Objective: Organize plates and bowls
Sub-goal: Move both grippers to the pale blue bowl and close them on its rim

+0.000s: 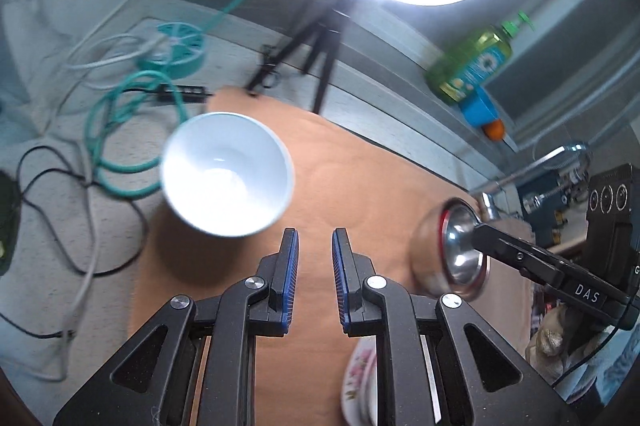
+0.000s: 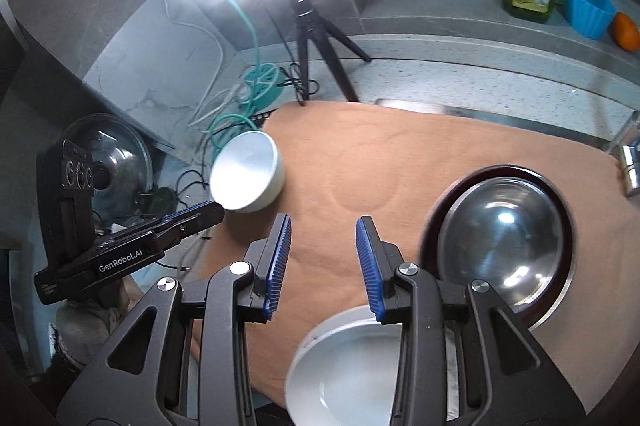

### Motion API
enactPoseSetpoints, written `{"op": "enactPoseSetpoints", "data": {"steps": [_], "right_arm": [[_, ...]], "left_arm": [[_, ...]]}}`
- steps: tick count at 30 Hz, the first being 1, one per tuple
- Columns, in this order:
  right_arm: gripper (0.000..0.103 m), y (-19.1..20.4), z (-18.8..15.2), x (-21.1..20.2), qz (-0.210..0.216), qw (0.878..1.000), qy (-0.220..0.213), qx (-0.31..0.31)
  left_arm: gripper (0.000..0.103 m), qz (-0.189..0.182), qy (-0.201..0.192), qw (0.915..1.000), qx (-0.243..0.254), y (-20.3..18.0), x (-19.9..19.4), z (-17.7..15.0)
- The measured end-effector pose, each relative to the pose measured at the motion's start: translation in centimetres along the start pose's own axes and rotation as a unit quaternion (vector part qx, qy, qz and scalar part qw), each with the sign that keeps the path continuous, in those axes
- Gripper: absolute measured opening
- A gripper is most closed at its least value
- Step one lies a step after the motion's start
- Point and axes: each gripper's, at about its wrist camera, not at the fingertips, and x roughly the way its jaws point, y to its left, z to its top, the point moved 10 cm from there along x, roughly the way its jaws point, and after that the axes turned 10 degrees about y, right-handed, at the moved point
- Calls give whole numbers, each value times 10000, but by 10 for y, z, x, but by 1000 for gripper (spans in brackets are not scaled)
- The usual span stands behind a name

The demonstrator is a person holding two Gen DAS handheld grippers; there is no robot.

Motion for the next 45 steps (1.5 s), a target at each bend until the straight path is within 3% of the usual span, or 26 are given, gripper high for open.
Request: {"op": "enactPoseSetpoints", "data": {"steps": [7, 13, 29, 33, 45], "right_arm": [[38, 24, 9, 32, 15, 9999, 114, -92], [38, 43, 18, 59, 76, 9993, 318, -170], [38, 37, 48, 128, 109, 9955, 789, 521], [30, 35, 50, 141, 145, 9940, 894, 609], [20, 43, 49, 163, 18, 9932, 1060, 482]], "left_arm": [[15, 155, -135, 9991, -372, 52, -15, 6], [15, 4, -49, 9982, -596, 74, -7, 19], [15, -122, 267, 9963, -813, 99, 26, 49], [15, -106, 273, 9965, -779, 100, 28, 51], [15, -74, 376, 9965, -741, 105, 33, 50]]}}
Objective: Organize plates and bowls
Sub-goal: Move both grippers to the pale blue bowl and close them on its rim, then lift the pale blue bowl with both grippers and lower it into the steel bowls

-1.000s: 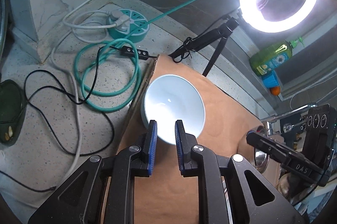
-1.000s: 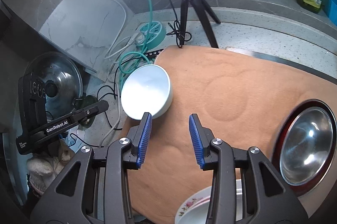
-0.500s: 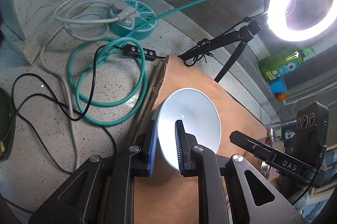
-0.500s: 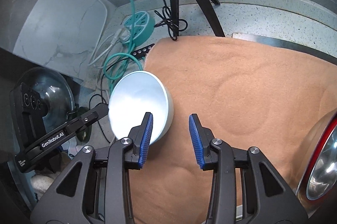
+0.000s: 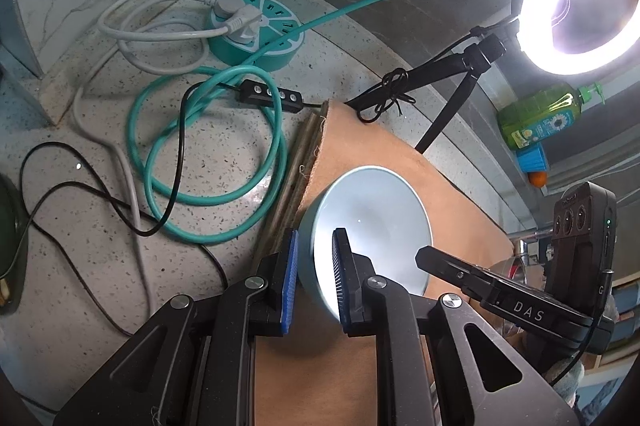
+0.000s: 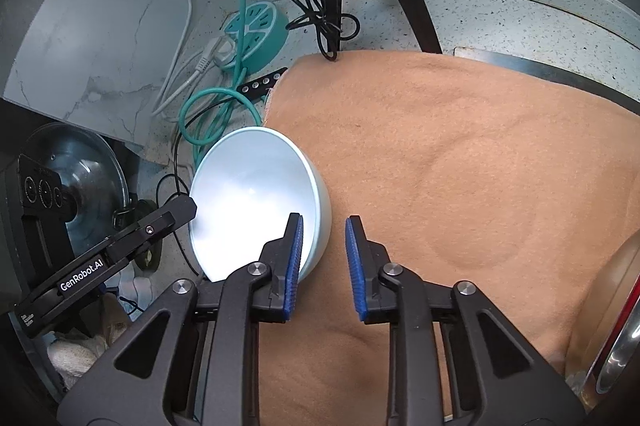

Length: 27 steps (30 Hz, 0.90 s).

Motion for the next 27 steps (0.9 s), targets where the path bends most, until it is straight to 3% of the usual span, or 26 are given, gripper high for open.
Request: {"op": "enactPoseSetpoints", "data": {"steps": [8, 17, 27], "right_arm": [[9, 1, 0, 6, -6, 10000, 65, -30], [9, 2, -3, 1, -134, 9998, 47, -117], [9, 0, -18, -34, -90, 9998, -146, -133]], "left_arm": [[14, 10, 70, 10000, 65, -2, 7, -2], [14, 19, 20, 9999, 125, -7, 2, -6], [14, -155, -139, 9993, 312, -36, -15, -17]]}}
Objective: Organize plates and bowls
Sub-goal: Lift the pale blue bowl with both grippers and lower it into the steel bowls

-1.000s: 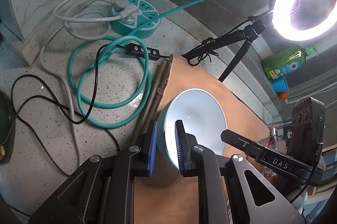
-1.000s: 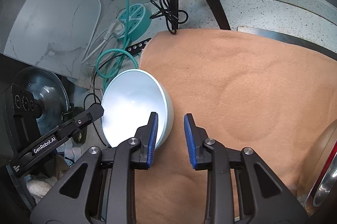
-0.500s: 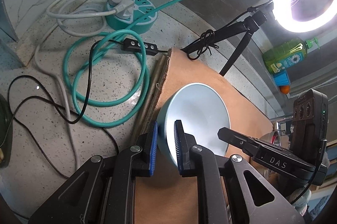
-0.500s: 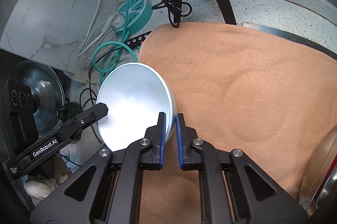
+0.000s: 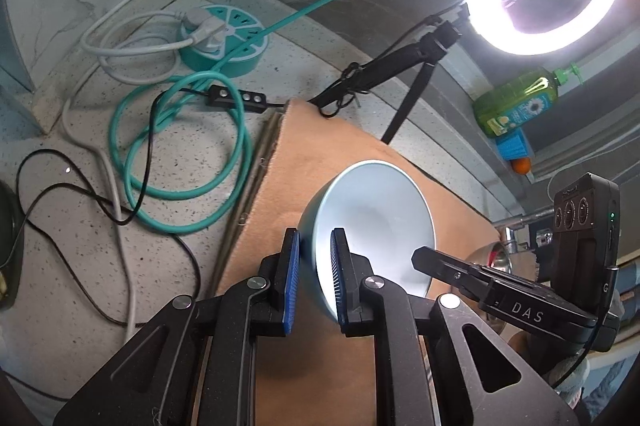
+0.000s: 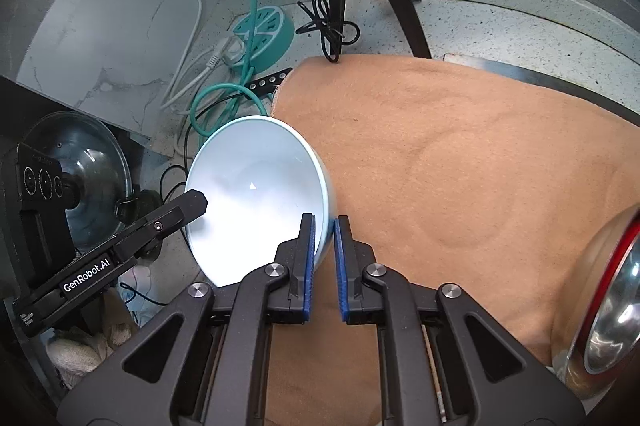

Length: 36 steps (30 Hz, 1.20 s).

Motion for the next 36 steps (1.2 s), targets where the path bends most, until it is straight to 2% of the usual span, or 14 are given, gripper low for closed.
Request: {"op": "enactPoseSetpoints", "data": {"steps": [13, 36], "right_arm": [[10, -25, -24, -57, 101, 9992, -364, 141], [10, -100, -66, -151, -19, 9928, -1031, 602]], "left_arm": [[14, -243, -155, 9983, 513, -61, -14, -10], [14, -537, 37, 9915, 1184, -160, 3, -51]]}}
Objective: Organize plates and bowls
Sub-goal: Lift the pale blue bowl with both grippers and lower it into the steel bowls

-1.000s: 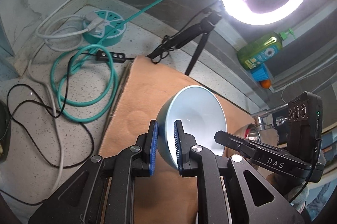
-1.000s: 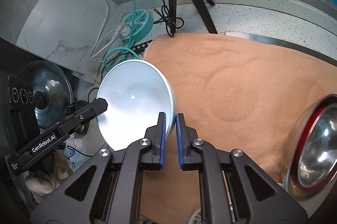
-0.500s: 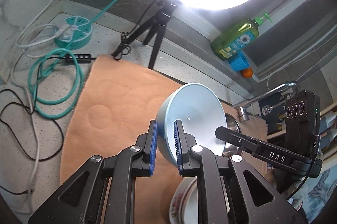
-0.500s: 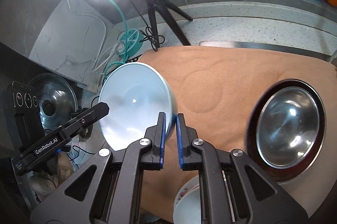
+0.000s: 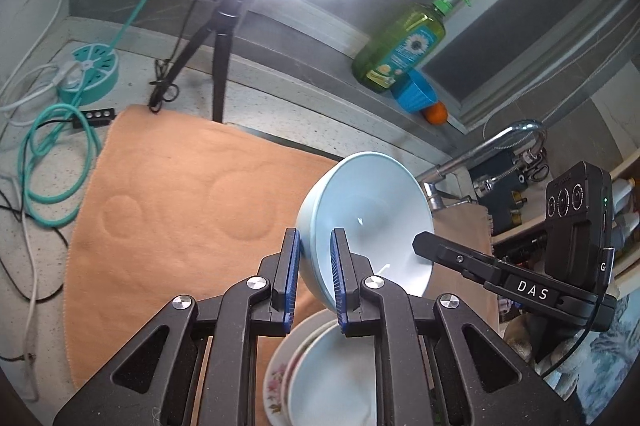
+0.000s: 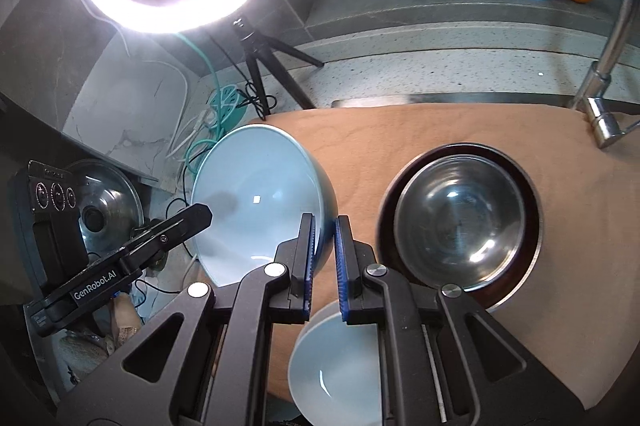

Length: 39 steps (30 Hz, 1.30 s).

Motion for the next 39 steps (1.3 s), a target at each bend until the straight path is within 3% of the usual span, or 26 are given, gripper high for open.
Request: {"op": "enactPoseSetpoints", "data": {"steps": [16, 39], "right_arm": [[10, -80, -5, -22, -246, 9986, -30, 458], [10, -137, -10, 14, -612, 9948, 301, 753]], "left_arm": [[14, -72, 460, 9985, 296, -56, 58, -6], [14, 339, 996, 9935, 438, -63, 116, -17]]}}
